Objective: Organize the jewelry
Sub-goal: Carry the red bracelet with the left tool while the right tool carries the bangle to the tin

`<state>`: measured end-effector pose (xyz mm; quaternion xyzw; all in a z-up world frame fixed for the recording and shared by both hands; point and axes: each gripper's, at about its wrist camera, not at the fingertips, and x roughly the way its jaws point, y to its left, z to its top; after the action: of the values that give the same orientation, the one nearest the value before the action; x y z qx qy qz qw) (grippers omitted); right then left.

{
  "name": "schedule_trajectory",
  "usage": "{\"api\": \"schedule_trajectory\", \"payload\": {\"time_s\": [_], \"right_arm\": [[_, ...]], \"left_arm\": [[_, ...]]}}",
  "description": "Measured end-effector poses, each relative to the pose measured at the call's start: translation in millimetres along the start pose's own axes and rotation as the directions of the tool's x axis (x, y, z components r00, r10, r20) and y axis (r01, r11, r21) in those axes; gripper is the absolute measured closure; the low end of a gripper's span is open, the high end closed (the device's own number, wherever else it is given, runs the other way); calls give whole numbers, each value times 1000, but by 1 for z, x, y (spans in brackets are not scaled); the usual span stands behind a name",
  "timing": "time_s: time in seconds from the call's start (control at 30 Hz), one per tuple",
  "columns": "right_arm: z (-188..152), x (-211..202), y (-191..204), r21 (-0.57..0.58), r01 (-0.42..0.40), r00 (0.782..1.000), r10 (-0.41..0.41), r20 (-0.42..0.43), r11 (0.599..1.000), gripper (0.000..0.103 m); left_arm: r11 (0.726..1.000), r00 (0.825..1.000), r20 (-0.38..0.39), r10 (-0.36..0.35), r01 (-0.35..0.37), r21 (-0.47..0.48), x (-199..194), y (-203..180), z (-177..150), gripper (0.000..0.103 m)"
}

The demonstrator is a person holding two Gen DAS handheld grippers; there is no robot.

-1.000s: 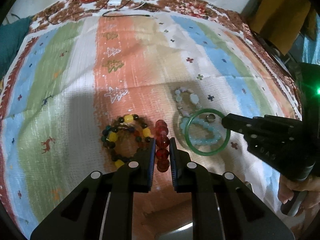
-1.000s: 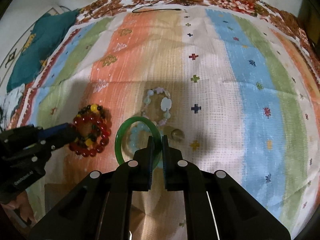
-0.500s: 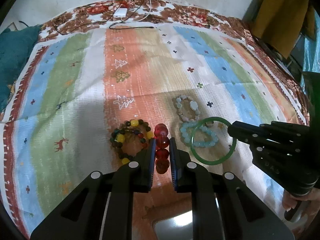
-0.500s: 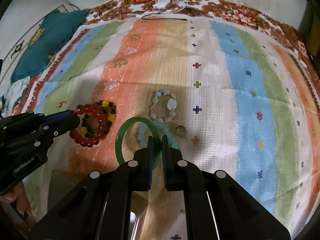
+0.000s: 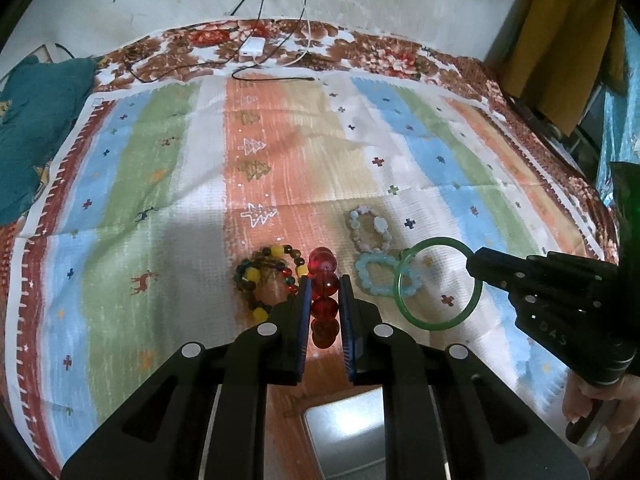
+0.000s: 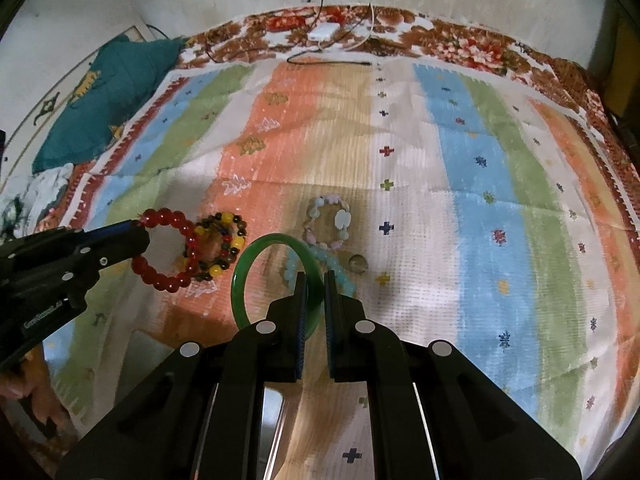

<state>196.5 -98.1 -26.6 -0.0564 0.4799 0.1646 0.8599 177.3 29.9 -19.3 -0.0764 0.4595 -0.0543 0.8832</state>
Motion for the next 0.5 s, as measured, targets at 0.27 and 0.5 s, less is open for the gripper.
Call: {"api": "schedule_trajectory", "payload": {"time_s": [0.27,0.5], "right_arm": [[-8,-20,7,-20,-26,999,26,34,999,94],[-19,-32,13,-39,-39,998,41,46,998,94]], "left_arm": [[1000,1000,24,-17,17,-3,-16,-3,-7,90],[1000,998,52,-20,19,12,-33,-9,-17,90]]}}
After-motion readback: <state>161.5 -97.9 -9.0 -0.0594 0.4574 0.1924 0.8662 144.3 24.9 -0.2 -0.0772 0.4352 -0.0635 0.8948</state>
